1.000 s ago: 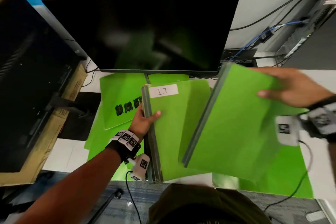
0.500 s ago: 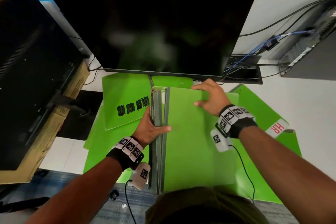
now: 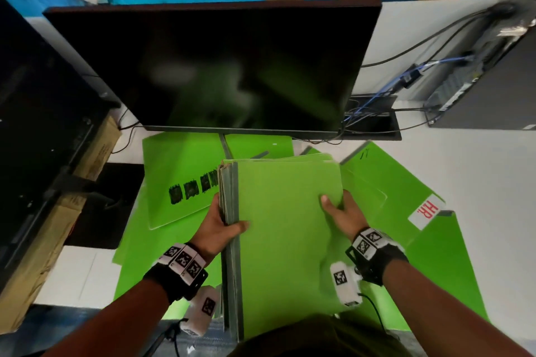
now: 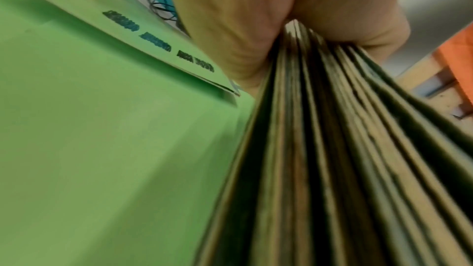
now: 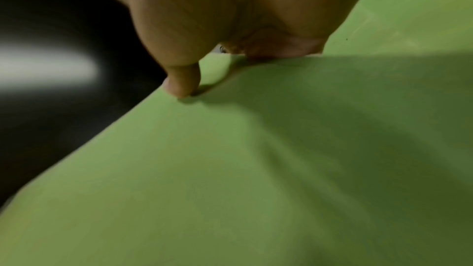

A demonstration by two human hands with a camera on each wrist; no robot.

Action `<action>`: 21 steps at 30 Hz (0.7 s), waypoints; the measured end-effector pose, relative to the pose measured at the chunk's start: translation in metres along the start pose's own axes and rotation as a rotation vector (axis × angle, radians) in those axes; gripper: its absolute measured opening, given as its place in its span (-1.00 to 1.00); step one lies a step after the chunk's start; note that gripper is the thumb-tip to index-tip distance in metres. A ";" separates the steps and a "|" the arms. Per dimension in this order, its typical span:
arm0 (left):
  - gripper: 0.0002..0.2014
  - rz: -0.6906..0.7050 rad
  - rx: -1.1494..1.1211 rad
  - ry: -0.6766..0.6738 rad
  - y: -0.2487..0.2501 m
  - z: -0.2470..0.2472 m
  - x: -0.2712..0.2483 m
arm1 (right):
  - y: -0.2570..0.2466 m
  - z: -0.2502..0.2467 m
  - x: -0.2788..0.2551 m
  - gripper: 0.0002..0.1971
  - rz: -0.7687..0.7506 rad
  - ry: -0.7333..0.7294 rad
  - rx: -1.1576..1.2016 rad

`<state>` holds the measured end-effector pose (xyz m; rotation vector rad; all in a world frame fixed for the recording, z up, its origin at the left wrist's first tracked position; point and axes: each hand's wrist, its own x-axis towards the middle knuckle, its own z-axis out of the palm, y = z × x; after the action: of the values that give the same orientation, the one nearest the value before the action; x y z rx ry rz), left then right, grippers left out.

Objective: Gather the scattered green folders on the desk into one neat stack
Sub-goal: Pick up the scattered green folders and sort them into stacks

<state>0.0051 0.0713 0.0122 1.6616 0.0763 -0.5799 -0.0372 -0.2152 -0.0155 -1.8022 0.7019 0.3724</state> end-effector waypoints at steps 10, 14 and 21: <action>-0.39 -0.046 -0.103 0.097 0.005 0.011 0.001 | 0.005 -0.003 0.009 -0.21 -0.085 -0.042 -0.251; -0.20 -0.081 -0.153 0.092 0.005 0.005 -0.007 | 0.018 -0.035 0.021 -0.27 0.266 0.623 -0.307; 0.02 -0.080 -0.144 0.065 0.010 0.007 -0.004 | 0.012 -0.052 0.037 -0.06 0.509 0.444 -0.201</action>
<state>0.0029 0.0639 0.0227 1.5423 0.2277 -0.5672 -0.0203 -0.2771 -0.0281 -1.9006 1.4924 0.3887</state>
